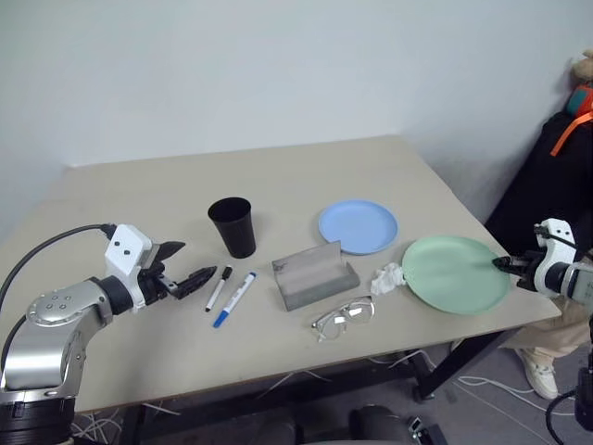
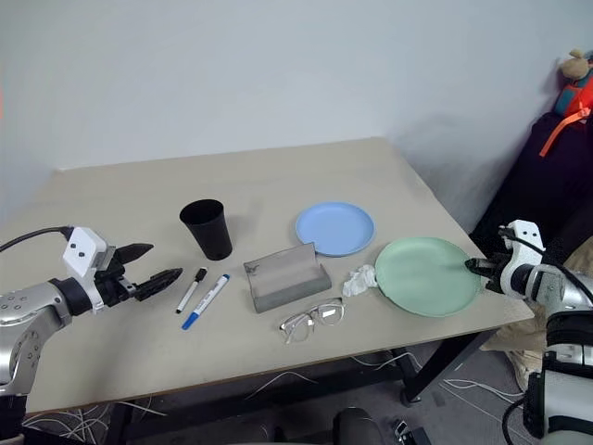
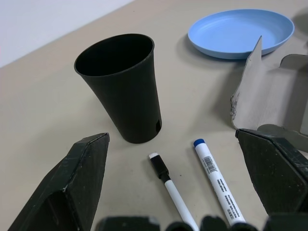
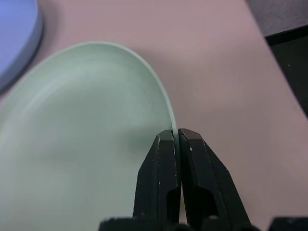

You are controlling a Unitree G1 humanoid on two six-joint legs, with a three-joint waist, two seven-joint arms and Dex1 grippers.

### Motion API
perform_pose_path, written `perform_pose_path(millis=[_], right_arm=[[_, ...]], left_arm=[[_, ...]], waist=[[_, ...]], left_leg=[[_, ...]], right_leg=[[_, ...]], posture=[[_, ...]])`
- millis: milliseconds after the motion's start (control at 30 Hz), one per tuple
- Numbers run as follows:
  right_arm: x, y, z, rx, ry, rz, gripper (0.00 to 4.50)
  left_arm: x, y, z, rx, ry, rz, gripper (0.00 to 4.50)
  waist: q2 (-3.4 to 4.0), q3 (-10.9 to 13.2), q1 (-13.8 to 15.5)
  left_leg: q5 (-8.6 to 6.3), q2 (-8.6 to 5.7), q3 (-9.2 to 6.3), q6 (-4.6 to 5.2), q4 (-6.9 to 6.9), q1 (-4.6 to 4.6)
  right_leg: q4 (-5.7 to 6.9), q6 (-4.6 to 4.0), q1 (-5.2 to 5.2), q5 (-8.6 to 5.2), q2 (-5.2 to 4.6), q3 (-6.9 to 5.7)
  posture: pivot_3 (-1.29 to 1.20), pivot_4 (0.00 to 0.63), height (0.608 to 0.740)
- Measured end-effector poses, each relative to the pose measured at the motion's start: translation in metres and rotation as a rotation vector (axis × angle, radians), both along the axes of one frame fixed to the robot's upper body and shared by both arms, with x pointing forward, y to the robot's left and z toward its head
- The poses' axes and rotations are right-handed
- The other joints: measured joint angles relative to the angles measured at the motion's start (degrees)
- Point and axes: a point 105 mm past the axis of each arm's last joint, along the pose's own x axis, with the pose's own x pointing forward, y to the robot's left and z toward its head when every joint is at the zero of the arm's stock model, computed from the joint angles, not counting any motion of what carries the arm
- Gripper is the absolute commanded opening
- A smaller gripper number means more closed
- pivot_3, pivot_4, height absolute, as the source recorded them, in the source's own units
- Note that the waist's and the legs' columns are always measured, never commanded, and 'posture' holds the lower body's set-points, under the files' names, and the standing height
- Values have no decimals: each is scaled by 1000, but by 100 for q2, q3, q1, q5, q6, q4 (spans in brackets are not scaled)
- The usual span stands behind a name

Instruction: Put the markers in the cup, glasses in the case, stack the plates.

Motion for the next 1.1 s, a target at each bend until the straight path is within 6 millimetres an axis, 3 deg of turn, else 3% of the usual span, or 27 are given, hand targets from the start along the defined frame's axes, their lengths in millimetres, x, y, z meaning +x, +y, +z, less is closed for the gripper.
perform_pose_path(millis=[300,467,667,1100], right_arm=[[32,13,56,128,-162,-61,22],[72,61,68,153,-231,-59,22],[101,97,61,143,-235,-117,22],[117,149,25,75,-180,-125,22]], left_arm=[[1,-1,2,1,-9,-1,4500],[4,-1,6,1,-25,2,4500],[5,-1,6,-2,-31,13,4500],[0,-2,2,-3,-27,39,4500]], waist=[[1,-1,-19],[4,-1,-111],[5,-3,-127],[5,-4,-150]], left_leg=[[0,2,-3,0,-10,2],[1,4,-4,2,-11,1],[4,-2,-11,7,-22,-7],[5,-14,-10,8,-45,-4]], right_leg=[[0,0,-2,0,2,-1],[1,0,-5,0,3,-2],[0,0,-4,2,2,3],[-2,0,-6,3,2,29]], posture=[[0,0,727],[0,0,727],[0,0,727],[0,0,727]])
